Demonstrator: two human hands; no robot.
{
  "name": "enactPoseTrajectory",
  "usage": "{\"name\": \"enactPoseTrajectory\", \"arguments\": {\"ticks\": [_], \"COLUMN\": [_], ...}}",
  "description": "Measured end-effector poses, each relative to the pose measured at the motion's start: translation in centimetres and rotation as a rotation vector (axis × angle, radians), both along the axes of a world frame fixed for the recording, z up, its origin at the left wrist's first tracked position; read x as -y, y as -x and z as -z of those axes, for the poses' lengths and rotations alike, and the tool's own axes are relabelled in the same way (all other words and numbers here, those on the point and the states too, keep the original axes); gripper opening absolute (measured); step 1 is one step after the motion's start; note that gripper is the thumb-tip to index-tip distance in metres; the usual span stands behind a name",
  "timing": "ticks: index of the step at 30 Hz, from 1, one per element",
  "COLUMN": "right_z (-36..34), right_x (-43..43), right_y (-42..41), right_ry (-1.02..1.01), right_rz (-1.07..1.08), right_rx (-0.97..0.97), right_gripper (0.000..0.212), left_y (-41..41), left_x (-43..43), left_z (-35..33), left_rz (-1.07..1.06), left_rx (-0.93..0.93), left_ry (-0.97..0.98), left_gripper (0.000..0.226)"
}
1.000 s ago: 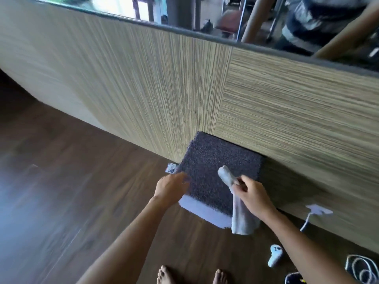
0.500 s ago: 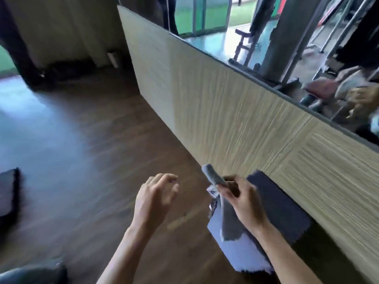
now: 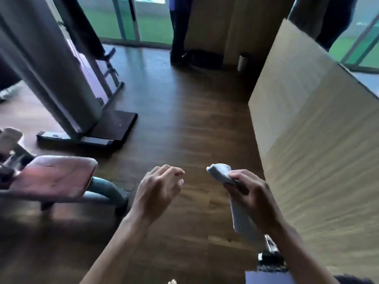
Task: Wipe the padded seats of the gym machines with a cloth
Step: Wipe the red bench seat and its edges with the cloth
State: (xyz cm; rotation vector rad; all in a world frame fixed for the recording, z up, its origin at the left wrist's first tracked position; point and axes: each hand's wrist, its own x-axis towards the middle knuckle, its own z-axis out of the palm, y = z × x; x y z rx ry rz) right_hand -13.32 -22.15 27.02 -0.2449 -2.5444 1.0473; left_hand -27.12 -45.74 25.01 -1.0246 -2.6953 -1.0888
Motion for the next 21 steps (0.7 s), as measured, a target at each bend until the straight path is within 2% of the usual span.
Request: {"name": "enactPoseTrajectory", "arguments": {"ticks": [7,13,21], "right_z": [0.5,0.4,0.3], "right_x": [1.7,0.0,-1.5], "right_y": [9.8,16.8,25.2], "right_ry": [-0.072,-0.031,0.020], "right_rz": [-0.317,-0.519,-0.734], "right_rx": [-0.012,-0.029,-0.117], "right_gripper": [0.022,0.028,0.016], "left_y": [2.0,4.0,5.6], "left_x": [5.4,4.6,3.0], "left_z": [-0.1,-0.6,-0.8], "left_rz": [-0.325,-0.565,-0.826], "left_rx": [0.024,0.004,0.006], "left_ry": [-0.030,-0.061,-0.064], "left_gripper": [0.025,0.023,0.014]}}
